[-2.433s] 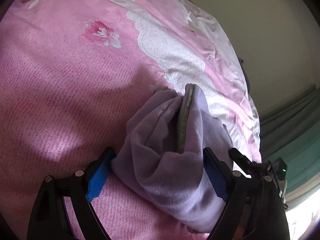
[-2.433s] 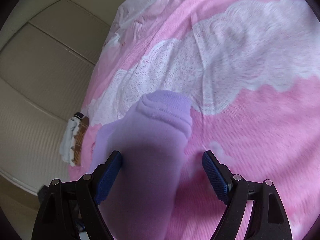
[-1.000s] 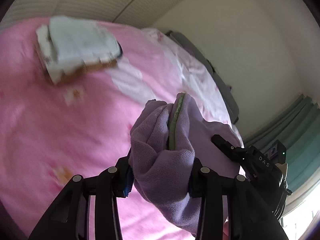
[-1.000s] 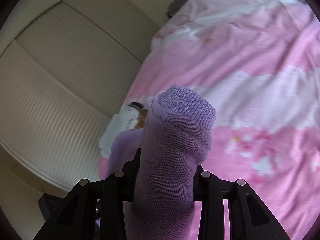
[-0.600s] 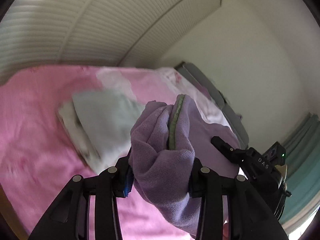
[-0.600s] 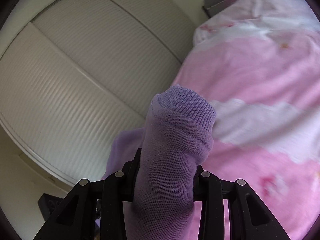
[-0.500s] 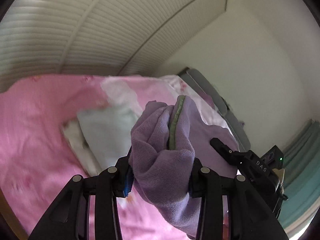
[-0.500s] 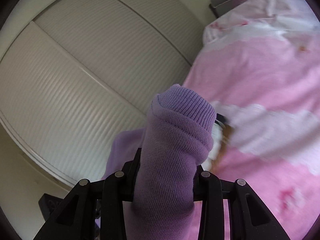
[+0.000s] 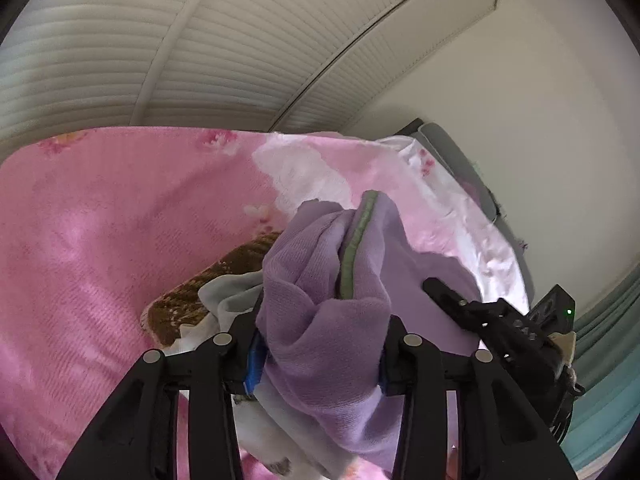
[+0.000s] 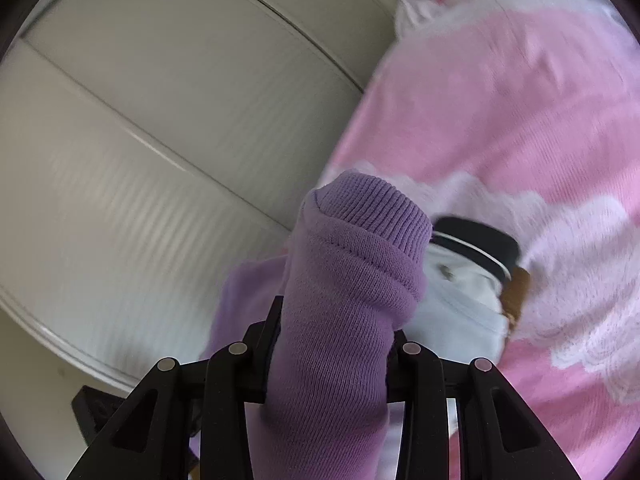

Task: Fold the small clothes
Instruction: 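Carry the lifted sweatshirt with both grippers toward the stack of folded clothes, then lower the sweatshirt onto the clothes stack and open both grippers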

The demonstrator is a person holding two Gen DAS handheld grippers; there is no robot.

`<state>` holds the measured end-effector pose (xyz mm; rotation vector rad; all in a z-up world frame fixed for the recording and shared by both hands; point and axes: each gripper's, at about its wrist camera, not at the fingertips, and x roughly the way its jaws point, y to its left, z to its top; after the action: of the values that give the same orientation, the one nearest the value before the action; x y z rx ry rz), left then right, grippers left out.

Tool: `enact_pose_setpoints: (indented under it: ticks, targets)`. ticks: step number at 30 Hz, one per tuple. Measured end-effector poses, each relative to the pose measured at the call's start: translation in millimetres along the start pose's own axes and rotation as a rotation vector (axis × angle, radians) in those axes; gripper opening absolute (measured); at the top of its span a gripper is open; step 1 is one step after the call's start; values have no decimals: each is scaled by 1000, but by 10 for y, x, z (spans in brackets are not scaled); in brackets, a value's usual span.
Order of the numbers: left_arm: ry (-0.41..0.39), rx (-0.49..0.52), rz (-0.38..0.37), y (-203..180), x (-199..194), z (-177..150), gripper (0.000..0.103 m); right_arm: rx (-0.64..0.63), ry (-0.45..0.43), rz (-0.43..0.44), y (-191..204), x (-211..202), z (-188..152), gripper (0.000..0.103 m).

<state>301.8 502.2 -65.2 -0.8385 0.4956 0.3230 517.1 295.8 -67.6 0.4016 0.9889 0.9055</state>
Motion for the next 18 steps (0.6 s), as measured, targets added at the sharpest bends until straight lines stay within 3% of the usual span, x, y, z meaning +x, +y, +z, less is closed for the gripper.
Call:
enact_pose_setpoints:
  ticks: [5, 8, 12, 15, 18]
  targets:
    - [-7, 18, 29, -25, 60, -55, 56, -56, -21, -67, -47, -5, -20, 54]
    - [-4, 41, 31, -84, 0, -19, 65, -92, -25, -93, -18, -69, 99, 57]
    - [-78, 102, 76, -165, -276, -29, 72, -184, -92, -179, 170, -427, 8, 61]
    - [-167, 227, 116, -348, -597, -101, 72, -279, -188, -230, 326, -738, -102, 65]
    - [-272, 395, 92, -628, -866, -245, 80, -410, -274, -189, 532, -1028, -233, 67]
